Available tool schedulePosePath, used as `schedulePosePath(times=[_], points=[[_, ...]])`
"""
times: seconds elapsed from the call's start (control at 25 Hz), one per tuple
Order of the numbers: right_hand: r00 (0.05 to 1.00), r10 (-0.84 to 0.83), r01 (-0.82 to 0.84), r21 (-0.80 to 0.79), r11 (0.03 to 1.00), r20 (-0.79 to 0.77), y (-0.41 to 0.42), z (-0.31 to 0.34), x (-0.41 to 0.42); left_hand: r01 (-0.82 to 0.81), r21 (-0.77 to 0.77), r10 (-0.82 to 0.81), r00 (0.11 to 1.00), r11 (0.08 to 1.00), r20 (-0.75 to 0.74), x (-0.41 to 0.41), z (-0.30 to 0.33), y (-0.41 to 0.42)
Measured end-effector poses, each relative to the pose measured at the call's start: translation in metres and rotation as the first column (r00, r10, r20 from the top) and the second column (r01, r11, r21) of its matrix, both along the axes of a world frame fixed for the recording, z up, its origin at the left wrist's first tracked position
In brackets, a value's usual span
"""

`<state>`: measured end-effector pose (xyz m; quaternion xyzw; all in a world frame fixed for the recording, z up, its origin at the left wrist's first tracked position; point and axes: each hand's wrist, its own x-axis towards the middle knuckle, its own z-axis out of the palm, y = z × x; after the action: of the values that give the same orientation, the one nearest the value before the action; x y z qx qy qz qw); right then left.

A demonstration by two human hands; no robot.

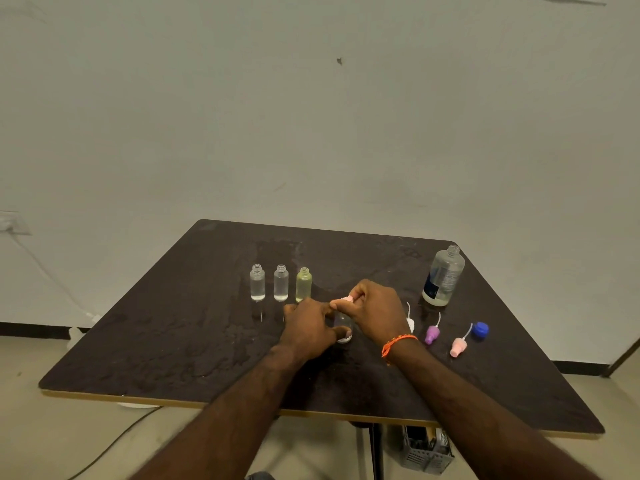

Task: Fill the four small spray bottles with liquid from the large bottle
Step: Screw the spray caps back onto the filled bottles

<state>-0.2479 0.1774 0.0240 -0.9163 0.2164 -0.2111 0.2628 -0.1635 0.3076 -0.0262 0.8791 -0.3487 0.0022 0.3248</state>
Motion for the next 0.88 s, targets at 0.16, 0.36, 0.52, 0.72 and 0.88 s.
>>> schedulePosePath(times=[0.16,0.36,0.52,0.72,0.88], points=[[0.999,0.045,-0.045,0.038,0.998,-0.004,0.002,-0.005,-0.006,0.001,-0.037,-0.002,1.000,0.999,-0.026,0.000,-0.001,0.001],[0.947,0.321,-0.321,0.020,0.947,0.013,-0.010,0.005,-0.016,0.041,-0.065,-0.042,0.999,0.997,-0.016,-0.002,0.002,0.005],[0.983,0.174,-0.177,0.038,0.984,0.062,-0.010,0.005,-0.011,0.046,-0.074,-0.048,0.998,0.996,-0.035,-0.001,0.000,0.005],[0.958,0.284,-0.282,0.051,0.958,-0.041,-0.011,0.006,-0.016,0.061,-0.087,-0.066,0.996,0.994,-0.053,0.000,0.000,0.006],[0.957,0.290,-0.290,-0.004,0.957,0.025,-0.013,0.006,-0.014,0.040,-0.080,-0.043,0.999,0.996,-0.032,0.000,-0.002,0.005]])
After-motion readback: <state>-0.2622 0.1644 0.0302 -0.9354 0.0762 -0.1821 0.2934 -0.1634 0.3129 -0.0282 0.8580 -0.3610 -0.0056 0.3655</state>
